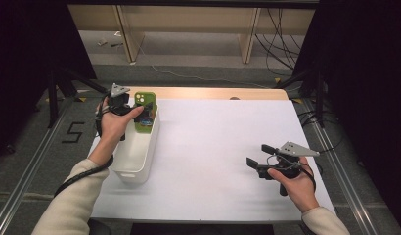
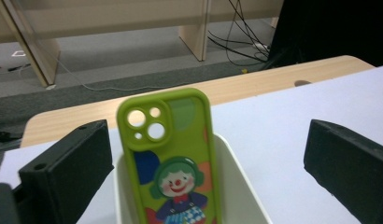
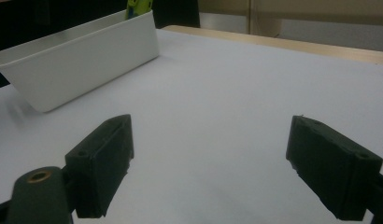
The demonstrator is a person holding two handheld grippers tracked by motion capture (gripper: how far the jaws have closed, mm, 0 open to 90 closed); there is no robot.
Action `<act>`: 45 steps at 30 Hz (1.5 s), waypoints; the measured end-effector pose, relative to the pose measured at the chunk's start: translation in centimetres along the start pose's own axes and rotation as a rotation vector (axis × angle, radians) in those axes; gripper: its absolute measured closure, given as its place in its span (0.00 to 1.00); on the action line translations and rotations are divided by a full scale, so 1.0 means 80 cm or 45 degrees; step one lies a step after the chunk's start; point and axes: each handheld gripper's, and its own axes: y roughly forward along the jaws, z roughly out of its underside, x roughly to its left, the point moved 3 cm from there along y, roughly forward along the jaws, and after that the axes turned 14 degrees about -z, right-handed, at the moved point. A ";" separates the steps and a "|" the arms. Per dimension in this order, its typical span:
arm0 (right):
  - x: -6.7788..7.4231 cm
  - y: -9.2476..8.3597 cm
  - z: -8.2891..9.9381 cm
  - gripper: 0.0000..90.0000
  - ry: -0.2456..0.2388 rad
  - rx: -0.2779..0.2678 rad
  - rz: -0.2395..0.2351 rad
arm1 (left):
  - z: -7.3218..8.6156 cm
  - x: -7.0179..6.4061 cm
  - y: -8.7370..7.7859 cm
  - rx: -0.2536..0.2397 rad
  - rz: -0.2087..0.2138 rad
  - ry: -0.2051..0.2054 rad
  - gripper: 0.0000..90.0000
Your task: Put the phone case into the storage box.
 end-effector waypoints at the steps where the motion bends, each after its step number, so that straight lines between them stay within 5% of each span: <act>1: 0.000 0.000 0.000 0.18 0.003 -0.003 0.000 | 0.001 -0.002 -0.001 0.000 0.006 0.009 0.01; 45: -0.001 -0.001 -0.001 0.18 -0.001 -0.004 0.004 | 0.028 -0.027 -0.056 -0.058 0.148 0.030 0.04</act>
